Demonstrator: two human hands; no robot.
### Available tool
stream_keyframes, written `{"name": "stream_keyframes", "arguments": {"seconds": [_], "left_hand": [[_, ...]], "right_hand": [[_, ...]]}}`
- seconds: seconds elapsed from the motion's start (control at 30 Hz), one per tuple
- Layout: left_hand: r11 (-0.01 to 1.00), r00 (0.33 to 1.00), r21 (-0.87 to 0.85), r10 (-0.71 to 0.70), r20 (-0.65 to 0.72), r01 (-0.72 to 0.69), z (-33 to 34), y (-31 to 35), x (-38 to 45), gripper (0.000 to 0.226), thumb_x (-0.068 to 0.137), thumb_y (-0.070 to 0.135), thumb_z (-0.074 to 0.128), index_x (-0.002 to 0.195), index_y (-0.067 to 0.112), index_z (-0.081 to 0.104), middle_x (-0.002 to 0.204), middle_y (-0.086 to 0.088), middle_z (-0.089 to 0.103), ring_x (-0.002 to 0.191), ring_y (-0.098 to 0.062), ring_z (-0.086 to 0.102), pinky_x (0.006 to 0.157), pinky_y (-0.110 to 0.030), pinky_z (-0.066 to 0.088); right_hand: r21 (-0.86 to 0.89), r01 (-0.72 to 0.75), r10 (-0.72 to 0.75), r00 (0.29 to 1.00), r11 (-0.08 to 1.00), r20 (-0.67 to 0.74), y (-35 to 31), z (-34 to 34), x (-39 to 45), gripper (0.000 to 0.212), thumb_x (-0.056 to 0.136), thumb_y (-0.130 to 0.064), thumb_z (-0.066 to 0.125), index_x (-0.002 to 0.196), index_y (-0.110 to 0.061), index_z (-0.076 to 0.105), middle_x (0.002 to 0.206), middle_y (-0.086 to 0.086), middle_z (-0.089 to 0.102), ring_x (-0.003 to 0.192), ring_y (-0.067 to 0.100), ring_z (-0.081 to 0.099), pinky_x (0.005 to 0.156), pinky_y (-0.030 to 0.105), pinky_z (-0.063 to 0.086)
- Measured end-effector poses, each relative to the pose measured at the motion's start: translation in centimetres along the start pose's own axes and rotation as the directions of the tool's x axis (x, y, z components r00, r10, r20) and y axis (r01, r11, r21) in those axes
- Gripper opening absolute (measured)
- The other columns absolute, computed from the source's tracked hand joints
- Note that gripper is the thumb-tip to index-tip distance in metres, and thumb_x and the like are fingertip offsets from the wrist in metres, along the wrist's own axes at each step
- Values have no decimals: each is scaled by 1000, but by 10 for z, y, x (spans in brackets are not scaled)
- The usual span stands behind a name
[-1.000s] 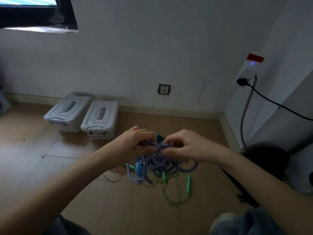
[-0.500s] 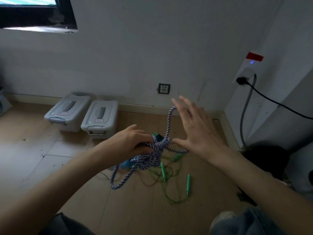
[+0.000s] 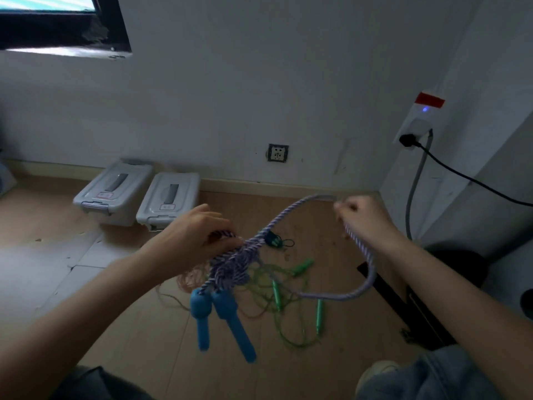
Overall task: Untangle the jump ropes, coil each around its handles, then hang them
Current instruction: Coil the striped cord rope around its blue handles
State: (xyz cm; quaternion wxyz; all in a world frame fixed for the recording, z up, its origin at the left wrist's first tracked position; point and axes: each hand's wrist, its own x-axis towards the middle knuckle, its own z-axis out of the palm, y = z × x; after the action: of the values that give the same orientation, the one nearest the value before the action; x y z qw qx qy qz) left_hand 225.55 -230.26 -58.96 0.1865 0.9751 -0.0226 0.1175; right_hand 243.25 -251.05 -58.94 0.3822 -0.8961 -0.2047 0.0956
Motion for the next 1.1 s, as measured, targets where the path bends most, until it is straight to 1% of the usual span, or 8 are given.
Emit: {"name": "stream_keyframes", "arguments": {"seconds": [0.13,0.27,0.37,0.5,0.6,0.8,0.9,1.1], "left_hand": [[997,995,-43,-74,-67,71,-8,-1,4,21,80,35,60,89,18,69,74,21,46,76,-1,38,63,-12,30],[989,990,-147,-45,-131,25,-20,4,9,5,79,38,58,80,41,55,76,21,47,79,-2,41,66,-16,30],[983,997,-178,30,-76,-43,-17,14,14,8,73,54,46,77,49,48,77,21,46,82,0,39,69,-13,30],[983,997,-178,39,-74,-51,-13,10,13,9,73,56,43,76,49,48,75,22,47,80,-1,41,69,-14,30],[961,995,-274,10,-95,-36,-18,3,9,1,75,45,52,75,44,52,73,18,50,77,3,46,68,-9,33],[956,994,-279,71,-80,-90,-15,17,17,11,75,55,47,73,48,55,80,30,52,80,1,45,69,-11,33],[969,989,-239,24,-146,-59,-16,8,15,19,79,48,58,79,29,64,73,19,53,76,-4,47,67,-20,36],[968,966,-24,-246,75,248,-5,-31,3,24,83,38,58,90,18,70,75,13,56,78,-8,47,70,-19,33]], "right_hand": [[-779,105,139,961,618,239,16,18,-16,17,95,-24,46,93,-12,57,101,9,62,96,28,59,67,29,41],[-411,396,-199,873,821,446,1,21,-23,64,86,-36,61,140,-20,31,145,0,31,129,22,36,105,40,36],[25,582,-539,734,813,414,-26,34,-31,45,82,-32,67,124,-22,55,127,-3,52,98,5,54,82,16,44],[-33,506,-490,848,862,203,-22,27,-21,14,89,-16,60,79,-15,69,62,-4,64,45,-4,56,48,5,39],[-155,335,-312,938,929,155,-12,10,-12,13,91,-23,55,81,-19,63,78,3,69,51,-1,60,48,9,45],[37,683,-617,633,729,467,-33,43,-40,26,81,-20,70,105,-15,64,94,-10,56,74,4,52,72,16,46],[-122,620,-543,752,775,373,-29,36,-33,16,83,-29,67,87,-14,70,75,-2,66,48,-3,49,55,16,46],[146,184,-189,982,972,20,-13,17,-10,21,83,-21,69,67,-7,68,34,-7,53,27,4,48,33,13,36]]}}
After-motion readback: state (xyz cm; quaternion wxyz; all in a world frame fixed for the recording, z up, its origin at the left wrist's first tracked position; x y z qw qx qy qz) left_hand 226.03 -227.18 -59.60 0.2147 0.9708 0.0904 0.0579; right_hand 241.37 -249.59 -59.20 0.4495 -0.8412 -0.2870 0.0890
